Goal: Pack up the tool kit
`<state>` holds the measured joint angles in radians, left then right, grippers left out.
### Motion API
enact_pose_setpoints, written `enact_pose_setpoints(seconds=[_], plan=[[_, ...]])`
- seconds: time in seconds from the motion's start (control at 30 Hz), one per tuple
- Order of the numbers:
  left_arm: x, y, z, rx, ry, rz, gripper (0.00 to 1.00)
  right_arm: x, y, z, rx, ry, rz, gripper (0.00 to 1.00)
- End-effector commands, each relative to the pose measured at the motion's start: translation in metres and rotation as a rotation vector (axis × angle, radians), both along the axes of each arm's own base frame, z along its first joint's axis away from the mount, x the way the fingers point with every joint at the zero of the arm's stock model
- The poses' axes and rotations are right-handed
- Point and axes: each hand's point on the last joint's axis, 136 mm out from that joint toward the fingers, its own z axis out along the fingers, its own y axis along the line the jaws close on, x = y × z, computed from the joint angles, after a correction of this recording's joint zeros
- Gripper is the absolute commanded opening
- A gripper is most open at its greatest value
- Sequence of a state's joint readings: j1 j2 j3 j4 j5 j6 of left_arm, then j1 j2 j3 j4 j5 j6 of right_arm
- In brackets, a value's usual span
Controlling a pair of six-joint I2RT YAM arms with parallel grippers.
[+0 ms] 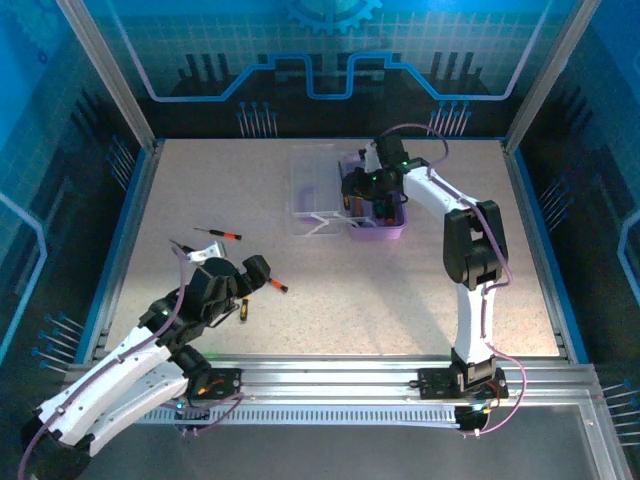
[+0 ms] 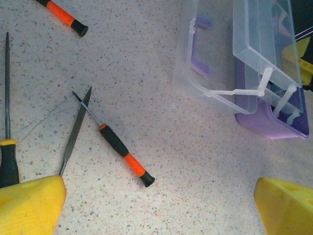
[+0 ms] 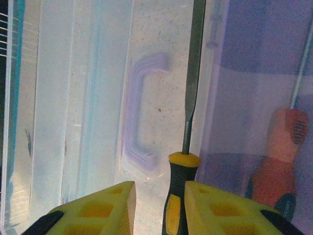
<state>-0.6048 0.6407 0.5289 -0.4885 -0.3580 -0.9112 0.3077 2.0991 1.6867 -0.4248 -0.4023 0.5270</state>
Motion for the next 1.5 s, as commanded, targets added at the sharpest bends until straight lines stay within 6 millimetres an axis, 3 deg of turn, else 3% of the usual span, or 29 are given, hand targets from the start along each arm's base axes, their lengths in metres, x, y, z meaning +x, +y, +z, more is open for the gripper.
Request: enact_pose_setpoints(seconds=[0.0,0.23,0.37,0.47,0.6,0.77,1.17,1.47], plan=[[-0.001,0.000,-0.007,-0.002,0.013,0.002,0.99,0.000,-0.008,0.023,0.044,-0.030,-0.021,0.33],[-0.005,0.022,-0.031,0.094,0.081,0.094,0.95,-0.005,-0.023,0.070,0.149,-0.133,-0.073,0.32],[-0.002,0.006,-0.035,0.126,0.147,0.006,0.82,-0.039,-0.010,0.086,0.101,-0.241,0.008,0.34],[-0.001,0.000,-0.041,0.201,0.239,-0.043,0.74,-0.069,-0.017,0.072,-0.002,-0.283,-0.011,0.35],[-0.007,0.005,-0.063,0.331,0.405,-0.063,0.53,-0.099,-0.031,0.053,0.006,-0.306,-0.080,0.35],[-0.016,0.020,-0.085,0.420,0.503,-0.020,0.45,-0.128,-0.036,0.036,-0.031,-0.346,-0.100,0.35],[-0.035,0.028,-0.123,0.459,0.657,0.019,0.40,-0.142,-0.038,0.022,-0.050,-0.398,-0.144,0.35],[-0.046,0.028,-0.139,0.427,0.690,0.021,0.40,-0.142,-0.029,0.011,-0.062,-0.356,-0.119,0.35]])
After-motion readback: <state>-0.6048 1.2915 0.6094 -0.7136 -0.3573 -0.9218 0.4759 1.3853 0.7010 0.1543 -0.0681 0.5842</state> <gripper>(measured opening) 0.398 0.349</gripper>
